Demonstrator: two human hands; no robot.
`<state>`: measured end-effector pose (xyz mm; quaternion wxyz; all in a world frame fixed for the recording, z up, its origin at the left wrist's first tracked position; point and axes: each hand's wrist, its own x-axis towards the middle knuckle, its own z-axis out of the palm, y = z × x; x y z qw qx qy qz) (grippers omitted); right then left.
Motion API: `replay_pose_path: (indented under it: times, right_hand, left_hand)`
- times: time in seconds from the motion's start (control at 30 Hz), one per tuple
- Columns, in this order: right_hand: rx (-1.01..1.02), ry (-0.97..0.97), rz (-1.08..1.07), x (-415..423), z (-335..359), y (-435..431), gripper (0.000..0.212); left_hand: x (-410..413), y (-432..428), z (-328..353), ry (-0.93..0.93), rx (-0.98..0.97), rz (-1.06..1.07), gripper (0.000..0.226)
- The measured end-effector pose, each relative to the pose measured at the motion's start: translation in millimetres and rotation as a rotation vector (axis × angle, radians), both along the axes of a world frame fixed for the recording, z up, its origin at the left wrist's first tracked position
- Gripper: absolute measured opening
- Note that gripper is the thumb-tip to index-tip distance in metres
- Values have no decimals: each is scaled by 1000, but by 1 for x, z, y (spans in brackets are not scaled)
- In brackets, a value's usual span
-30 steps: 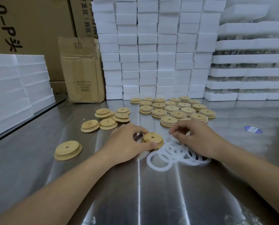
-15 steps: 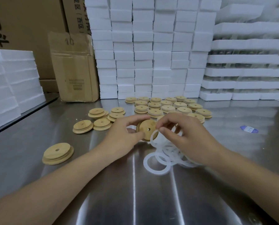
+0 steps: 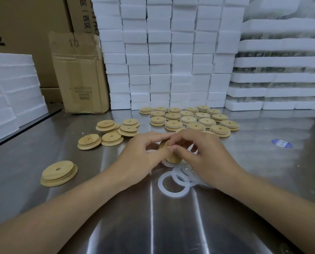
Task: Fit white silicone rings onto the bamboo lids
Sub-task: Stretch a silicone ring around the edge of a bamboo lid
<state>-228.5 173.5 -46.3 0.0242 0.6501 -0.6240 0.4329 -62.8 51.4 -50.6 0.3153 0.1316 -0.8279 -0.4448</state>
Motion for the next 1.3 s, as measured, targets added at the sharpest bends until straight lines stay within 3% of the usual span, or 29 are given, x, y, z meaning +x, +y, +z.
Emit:
replay_pose_path:
  times: [0.1, 0.3, 0.63, 1.07, 1.3]
  right_hand:
    - [-9, -35, -20, 0, 3, 1, 15]
    - [-60, -82, -44, 2, 6, 3, 14]
    - [-63, -50, -114, -5, 5, 2, 13]
    - [58, -108, -103, -21, 4, -1, 12]
    - [115, -99, -122, -26, 0, -1, 11]
  left_hand:
    - [0, 0, -2, 5, -161, 62, 41]
    - [3, 1, 0, -3, -182, 68, 36]
    - [1, -2, 0, 52, -175, 29, 37]
    - [2, -10, 1, 27, 23, 52, 27]
    - [5, -14, 1, -11, -4, 80, 27]
